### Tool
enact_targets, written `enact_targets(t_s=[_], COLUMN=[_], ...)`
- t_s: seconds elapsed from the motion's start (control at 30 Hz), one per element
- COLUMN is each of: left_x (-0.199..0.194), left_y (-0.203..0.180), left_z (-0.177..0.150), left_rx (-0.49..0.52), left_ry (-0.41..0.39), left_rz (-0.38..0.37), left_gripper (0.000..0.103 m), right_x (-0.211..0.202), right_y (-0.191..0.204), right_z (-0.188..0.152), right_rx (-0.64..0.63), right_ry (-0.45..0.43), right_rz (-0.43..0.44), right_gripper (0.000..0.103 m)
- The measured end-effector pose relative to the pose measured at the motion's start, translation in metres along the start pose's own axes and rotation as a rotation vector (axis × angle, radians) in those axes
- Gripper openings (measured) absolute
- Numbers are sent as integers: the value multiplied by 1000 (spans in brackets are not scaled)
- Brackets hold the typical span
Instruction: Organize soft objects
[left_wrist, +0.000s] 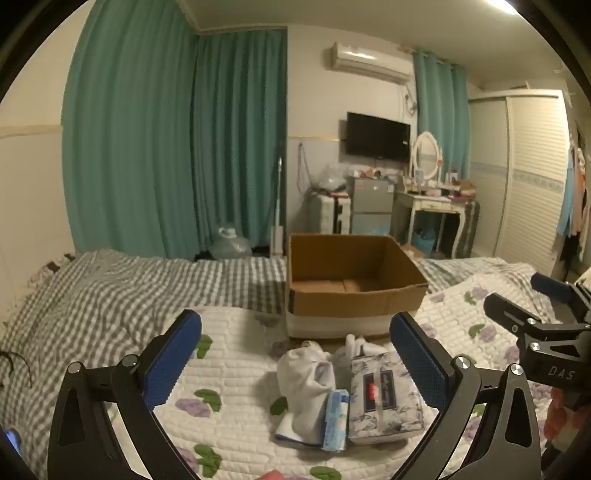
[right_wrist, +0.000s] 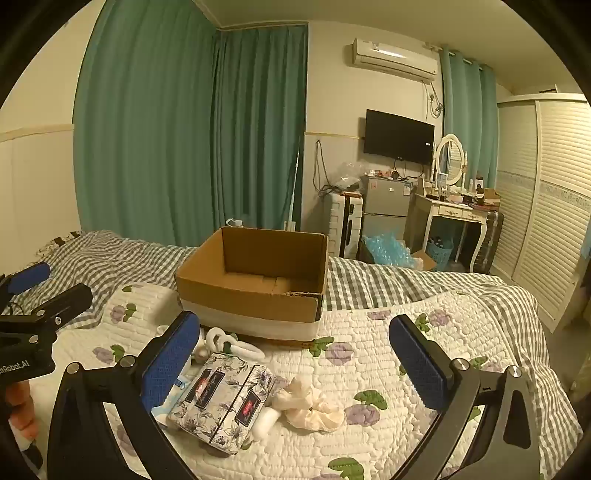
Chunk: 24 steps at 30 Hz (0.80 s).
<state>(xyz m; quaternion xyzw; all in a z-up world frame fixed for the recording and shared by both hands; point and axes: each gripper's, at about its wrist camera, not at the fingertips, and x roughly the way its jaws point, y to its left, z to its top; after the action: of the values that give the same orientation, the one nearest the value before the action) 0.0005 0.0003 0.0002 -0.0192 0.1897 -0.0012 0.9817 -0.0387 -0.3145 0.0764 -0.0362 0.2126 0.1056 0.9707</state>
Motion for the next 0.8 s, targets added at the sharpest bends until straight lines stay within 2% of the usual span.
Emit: enact_targets(t_s=[0.2,0.23,0.3,0.8], left_x=[6,-2,-2,-2], left_y=[4,-1,-4,0], left_z=[3,3,4,2], left_rx=[10,28,32,25], left_ry=[13,-14,-11,-6], left_rz=[-15,-4,-1,-1], left_gripper=[103,103,103,103], right_x=[0,2,1,4], right_y=[0,0,1,4], right_z=[1,0,-1,-4], right_rx=[-3,-4,-6,-19], right_ry=[8,8,6,25], right_rz=[3,3,3,-4], right_gripper=[103,103,103,103])
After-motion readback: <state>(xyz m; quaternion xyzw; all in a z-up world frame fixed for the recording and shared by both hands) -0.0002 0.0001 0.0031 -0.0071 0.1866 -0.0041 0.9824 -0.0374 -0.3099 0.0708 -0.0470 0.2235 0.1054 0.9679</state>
